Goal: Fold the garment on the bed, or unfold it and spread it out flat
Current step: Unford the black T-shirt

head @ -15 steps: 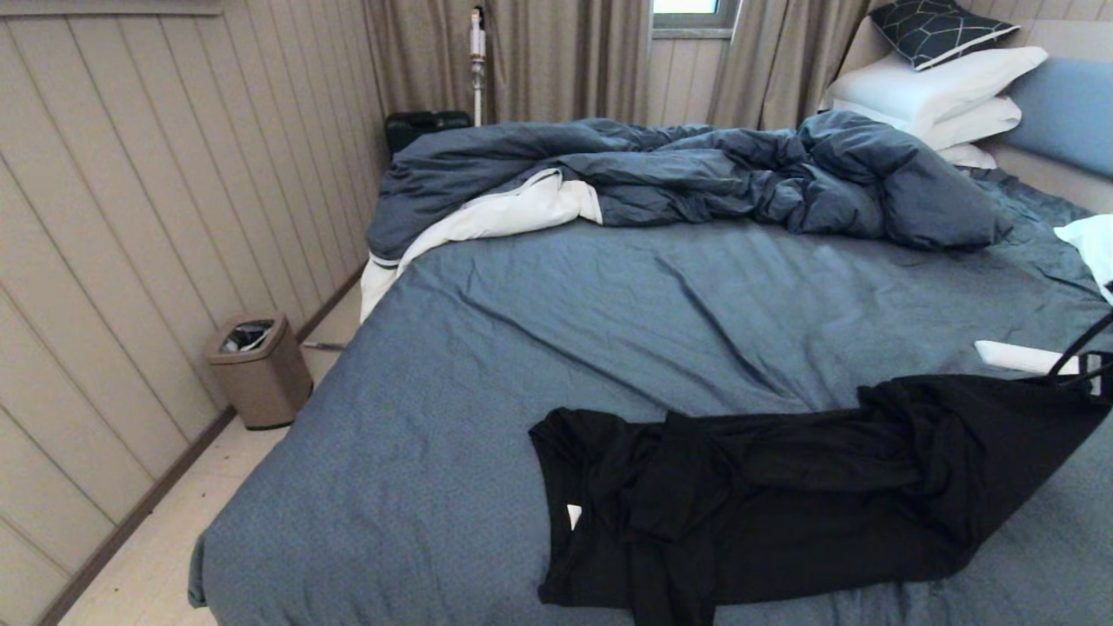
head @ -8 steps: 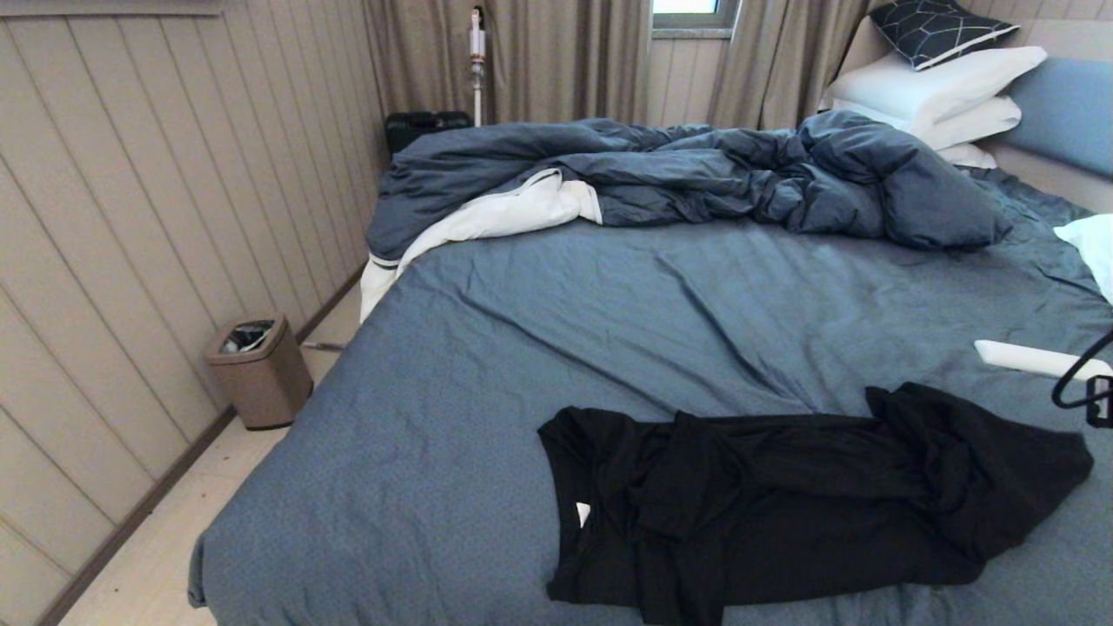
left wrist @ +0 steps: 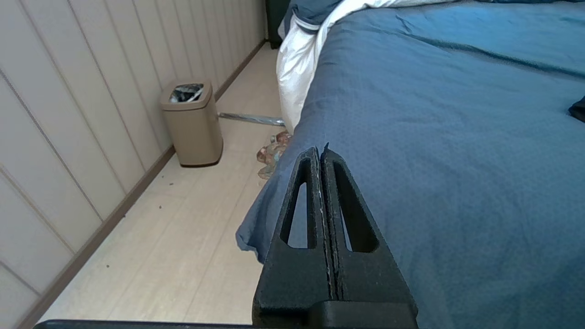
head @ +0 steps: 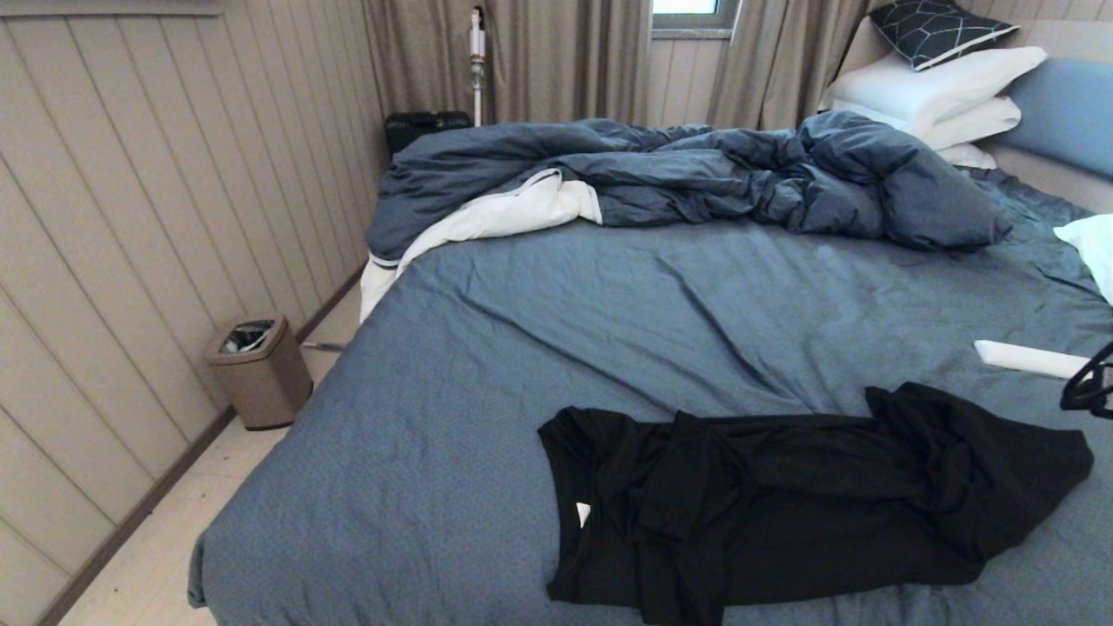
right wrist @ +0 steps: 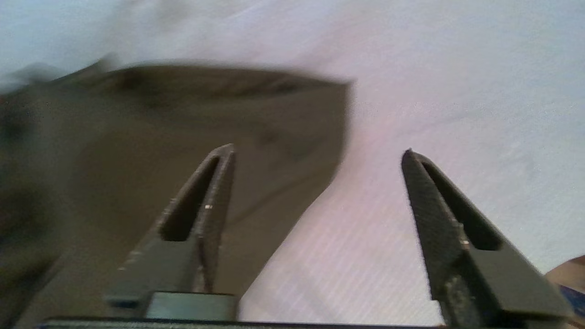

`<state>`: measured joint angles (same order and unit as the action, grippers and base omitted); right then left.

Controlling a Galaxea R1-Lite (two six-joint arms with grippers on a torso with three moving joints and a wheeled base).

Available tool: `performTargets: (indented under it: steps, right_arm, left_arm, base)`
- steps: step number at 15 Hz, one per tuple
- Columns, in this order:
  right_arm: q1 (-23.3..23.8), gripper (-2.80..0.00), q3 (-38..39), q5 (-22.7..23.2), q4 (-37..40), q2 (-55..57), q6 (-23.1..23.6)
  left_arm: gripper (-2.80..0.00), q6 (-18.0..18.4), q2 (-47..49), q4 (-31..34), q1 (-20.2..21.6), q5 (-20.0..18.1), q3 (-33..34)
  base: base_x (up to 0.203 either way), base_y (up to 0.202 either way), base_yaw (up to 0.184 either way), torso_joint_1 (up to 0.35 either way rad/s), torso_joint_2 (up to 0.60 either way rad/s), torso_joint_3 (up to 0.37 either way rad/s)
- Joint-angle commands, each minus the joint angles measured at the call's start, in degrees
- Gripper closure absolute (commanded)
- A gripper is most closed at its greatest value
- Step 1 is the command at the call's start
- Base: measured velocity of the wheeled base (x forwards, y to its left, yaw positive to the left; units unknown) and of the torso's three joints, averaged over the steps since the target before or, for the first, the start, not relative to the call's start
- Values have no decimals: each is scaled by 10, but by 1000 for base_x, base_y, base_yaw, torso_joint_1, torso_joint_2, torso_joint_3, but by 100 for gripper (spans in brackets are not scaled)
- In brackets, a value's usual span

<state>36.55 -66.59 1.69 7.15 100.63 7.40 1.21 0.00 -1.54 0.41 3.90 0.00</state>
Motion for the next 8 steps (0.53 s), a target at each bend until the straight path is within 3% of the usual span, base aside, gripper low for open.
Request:
performTargets:
  steps: [1, 8]
  right_arm:
    - [-33, 0, 38, 9, 1, -64, -5]
    - [-149, 0, 94, 9, 0, -91, -29]
  left_arm:
    - [0, 0, 0, 0, 0, 1, 0]
    - [0, 1, 0, 6, 0, 1, 0]
  base:
    - [0, 0, 0, 0, 0, 0]
    - [0, 0, 0, 0, 0, 0]
